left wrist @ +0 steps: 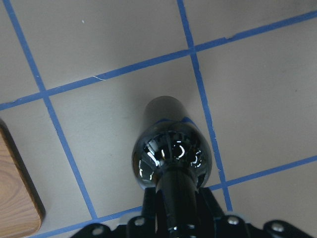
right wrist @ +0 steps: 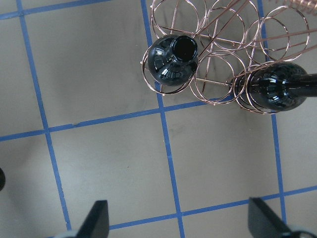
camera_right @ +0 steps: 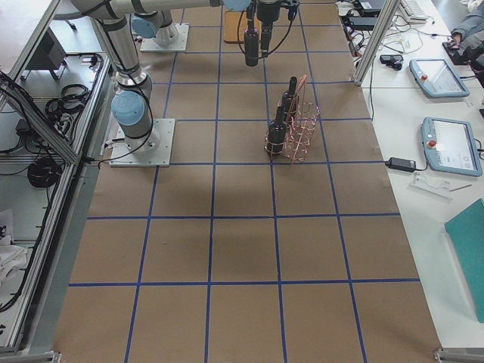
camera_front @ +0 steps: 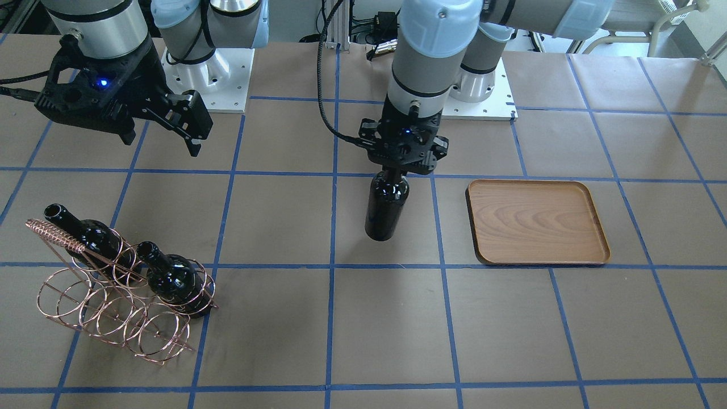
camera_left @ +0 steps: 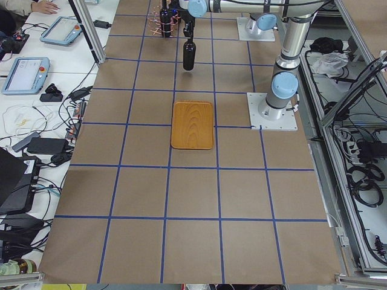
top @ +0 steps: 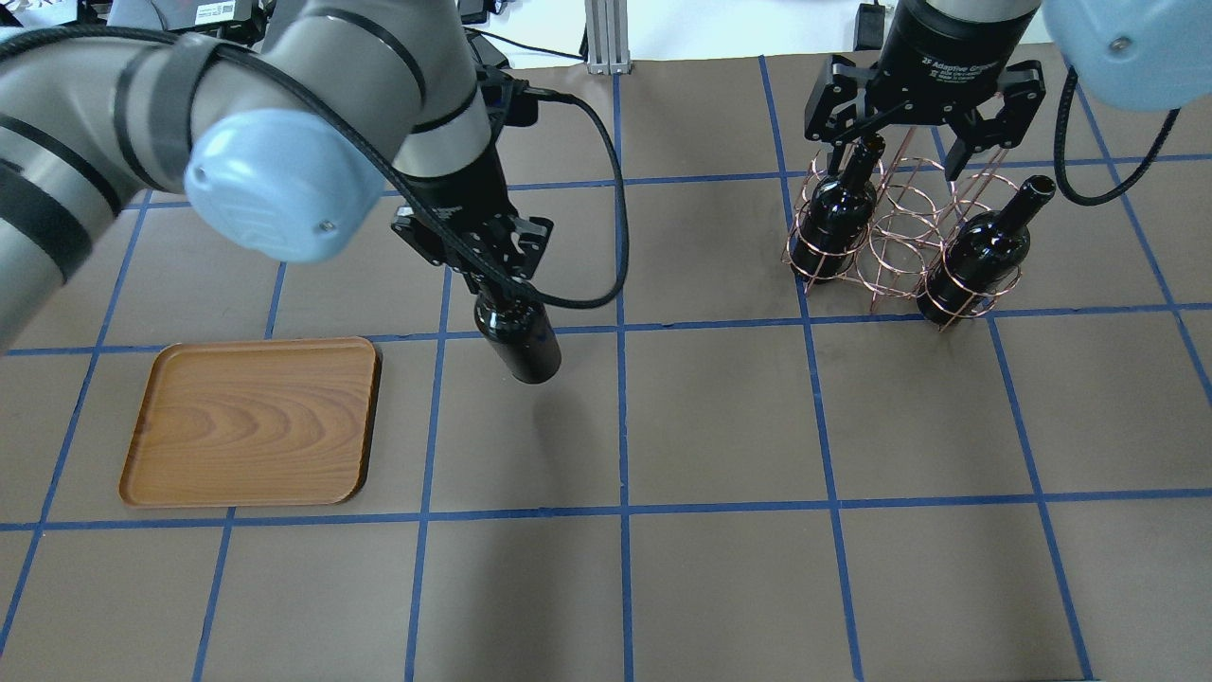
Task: Take wine from basket and place on tray
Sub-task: 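Lift the bottle with the left gripper and carry it over the wooden tray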
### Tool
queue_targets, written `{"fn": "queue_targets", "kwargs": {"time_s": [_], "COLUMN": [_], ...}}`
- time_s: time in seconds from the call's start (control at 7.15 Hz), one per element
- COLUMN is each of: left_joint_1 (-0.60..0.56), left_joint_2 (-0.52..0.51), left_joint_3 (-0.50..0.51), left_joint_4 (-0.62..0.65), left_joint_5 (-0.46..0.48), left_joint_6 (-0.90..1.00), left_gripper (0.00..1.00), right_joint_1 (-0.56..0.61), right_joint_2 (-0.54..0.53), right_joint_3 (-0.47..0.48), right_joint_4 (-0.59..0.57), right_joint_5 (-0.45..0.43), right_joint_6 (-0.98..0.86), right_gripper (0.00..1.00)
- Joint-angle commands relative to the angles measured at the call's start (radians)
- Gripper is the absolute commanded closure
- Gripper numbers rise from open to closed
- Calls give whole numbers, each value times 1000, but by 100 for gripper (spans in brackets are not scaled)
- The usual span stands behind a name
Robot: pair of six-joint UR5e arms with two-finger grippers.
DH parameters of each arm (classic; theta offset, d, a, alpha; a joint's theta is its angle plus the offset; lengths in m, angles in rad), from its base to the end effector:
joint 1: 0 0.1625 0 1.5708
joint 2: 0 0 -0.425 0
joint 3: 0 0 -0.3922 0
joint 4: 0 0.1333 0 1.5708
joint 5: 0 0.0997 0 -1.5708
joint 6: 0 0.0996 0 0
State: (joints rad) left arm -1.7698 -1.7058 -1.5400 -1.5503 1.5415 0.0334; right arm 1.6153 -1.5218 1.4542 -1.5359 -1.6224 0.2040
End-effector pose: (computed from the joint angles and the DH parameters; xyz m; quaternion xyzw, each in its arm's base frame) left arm -0.2399 -0.5007 0.4353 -0.1152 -0.9924 -0.0429 0.0111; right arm 0.1509 -0.5088 0.5173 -0.0800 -0.9963 0.0194 0.0236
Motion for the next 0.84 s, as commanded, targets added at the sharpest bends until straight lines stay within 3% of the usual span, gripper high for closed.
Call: {"fn": "queue_targets", "kwargs": {"time_s": [0.0,0.28,0.7], "left_joint_1": [168,313,491], "left_joint_2": [26,55,100], "left_joint_3": [40,9,-138], "left_joint_4": [-59,-74,-9], "left_joint_5": [86,101,143], "left_joint_6": [124,271,413], "left_gripper": [100,100,100], "right_joint_1": [0,0,0], "right_joint_2": [0,0,0], "right_joint_3": [0,-2,0], "right_joint_4": [-1,-1,0], "right_joint_5": [1,1,1], "right_joint_6": [0,0,0], "right_gripper": [0,0,0]}}
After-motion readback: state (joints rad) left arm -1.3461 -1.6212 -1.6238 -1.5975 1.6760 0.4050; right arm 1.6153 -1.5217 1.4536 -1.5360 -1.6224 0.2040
